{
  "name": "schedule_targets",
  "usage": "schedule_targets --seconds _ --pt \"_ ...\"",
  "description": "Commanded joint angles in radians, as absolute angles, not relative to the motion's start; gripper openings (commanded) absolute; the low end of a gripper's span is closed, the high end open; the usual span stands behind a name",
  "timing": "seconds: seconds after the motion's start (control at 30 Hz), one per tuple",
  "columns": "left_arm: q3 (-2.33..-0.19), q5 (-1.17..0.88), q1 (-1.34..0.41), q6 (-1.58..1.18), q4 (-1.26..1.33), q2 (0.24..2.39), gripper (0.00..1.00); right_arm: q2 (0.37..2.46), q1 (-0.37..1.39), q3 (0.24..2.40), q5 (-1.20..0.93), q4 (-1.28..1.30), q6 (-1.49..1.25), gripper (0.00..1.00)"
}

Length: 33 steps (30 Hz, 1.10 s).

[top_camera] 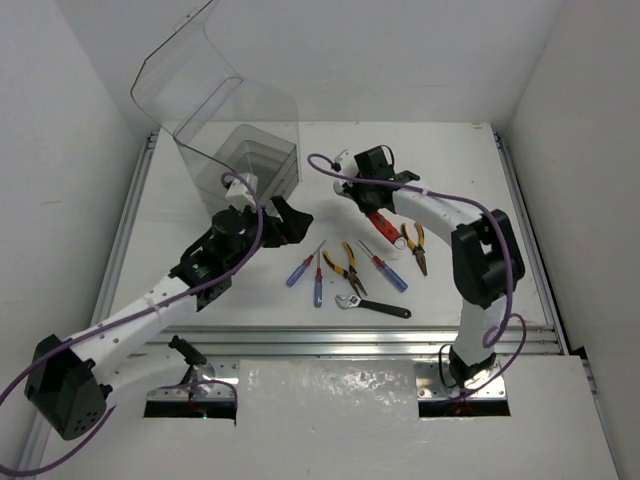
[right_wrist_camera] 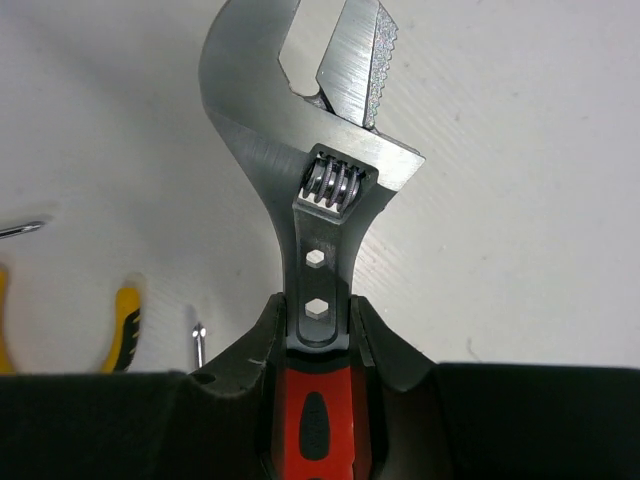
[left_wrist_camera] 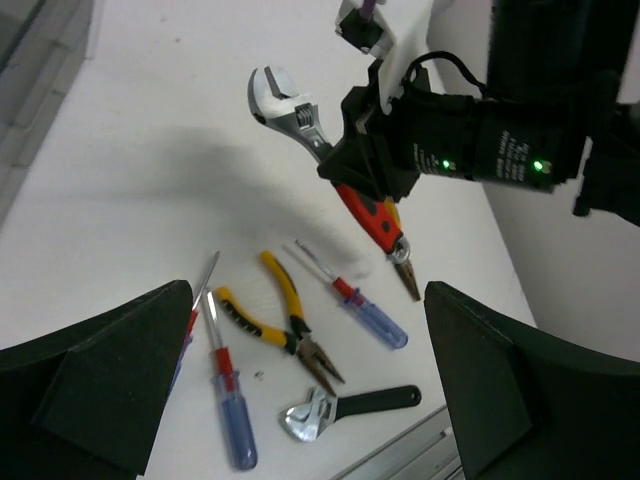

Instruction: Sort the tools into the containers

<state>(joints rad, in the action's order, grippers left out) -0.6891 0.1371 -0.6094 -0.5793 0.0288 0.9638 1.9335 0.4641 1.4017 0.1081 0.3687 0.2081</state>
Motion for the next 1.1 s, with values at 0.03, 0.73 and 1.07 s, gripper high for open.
schedule_targets --seconds 0.03,0.73,1.07 --pt "-0.716 0.069 -0.615 -0.601 0.313 1.072 0.99 1.749 0.471 1.384 0.089 0.27 0.143 0.0" --pt "-0.936 -0.092 -0.623 -0.833 0.497 1.403 0.8 1.255 0.508 1.132 -0.359 0.19 -0.202 0.0" --pt "-0.951 -0.163 -0.634 -0.854 0.509 1.442 0.2 1.233 0.531 1.16 -0.396 0.173 -0.239 0.0"
